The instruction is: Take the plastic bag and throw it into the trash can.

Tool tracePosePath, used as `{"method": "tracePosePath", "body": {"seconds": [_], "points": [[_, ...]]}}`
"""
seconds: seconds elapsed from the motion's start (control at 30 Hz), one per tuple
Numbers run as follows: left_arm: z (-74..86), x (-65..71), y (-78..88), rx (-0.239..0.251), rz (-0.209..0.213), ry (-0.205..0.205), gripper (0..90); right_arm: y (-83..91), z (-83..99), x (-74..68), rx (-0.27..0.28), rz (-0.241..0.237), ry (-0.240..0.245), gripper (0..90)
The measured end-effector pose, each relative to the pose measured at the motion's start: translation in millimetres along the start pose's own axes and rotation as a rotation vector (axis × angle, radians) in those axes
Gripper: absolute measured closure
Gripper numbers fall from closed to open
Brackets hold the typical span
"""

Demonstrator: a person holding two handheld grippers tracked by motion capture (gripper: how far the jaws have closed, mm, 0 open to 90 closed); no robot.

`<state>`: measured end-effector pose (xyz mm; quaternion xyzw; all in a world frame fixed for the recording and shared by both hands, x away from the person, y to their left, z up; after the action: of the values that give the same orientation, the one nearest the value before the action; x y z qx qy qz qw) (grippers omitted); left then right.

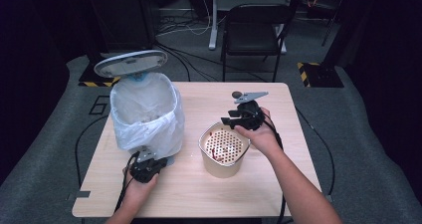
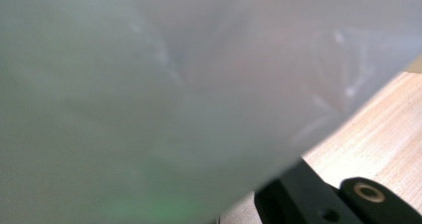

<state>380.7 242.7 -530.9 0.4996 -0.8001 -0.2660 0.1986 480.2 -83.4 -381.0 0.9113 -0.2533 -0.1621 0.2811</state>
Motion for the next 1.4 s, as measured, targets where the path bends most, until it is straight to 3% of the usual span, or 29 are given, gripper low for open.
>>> {"method": "tracePosePath", "body": {"seconds": [0.27,0.77,1.13,1.4], "points": [[0.1,0.1,-0.2,0.004,-0.002,0.003,90.0,-4.0,23.1,12.6,-0.024,0.001,-0.026,60.9],[0.3,0.1,-0.1,0.004,0.001,0.002,90.0,-14.9,49.0,26.7,-0.053,-0.069,-0.070,78.8],[0.4,-0.3,-0.2,0.006,0.001,0.005,90.0,-10.3,53.0,21.6,-0.056,-0.070,-0.081,82.2],[0.4,-0.2,-0.3,0.006,0.000,0.006,90.0,-1.3,61.9,9.6,-0.057,-0.079,-0.094,82.7]]}}
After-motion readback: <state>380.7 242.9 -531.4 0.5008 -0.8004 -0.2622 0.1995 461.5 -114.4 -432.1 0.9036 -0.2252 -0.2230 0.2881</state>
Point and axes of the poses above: each handheld gripper's, and its own axes: y roughly backward along the jaws, z roughly out of its underside, x roughly to its right, the point moved 2 cm from there along -y, roughly forward along the jaws, and after that the axes turned 10 degrees about -z, right-handed, at the moved point
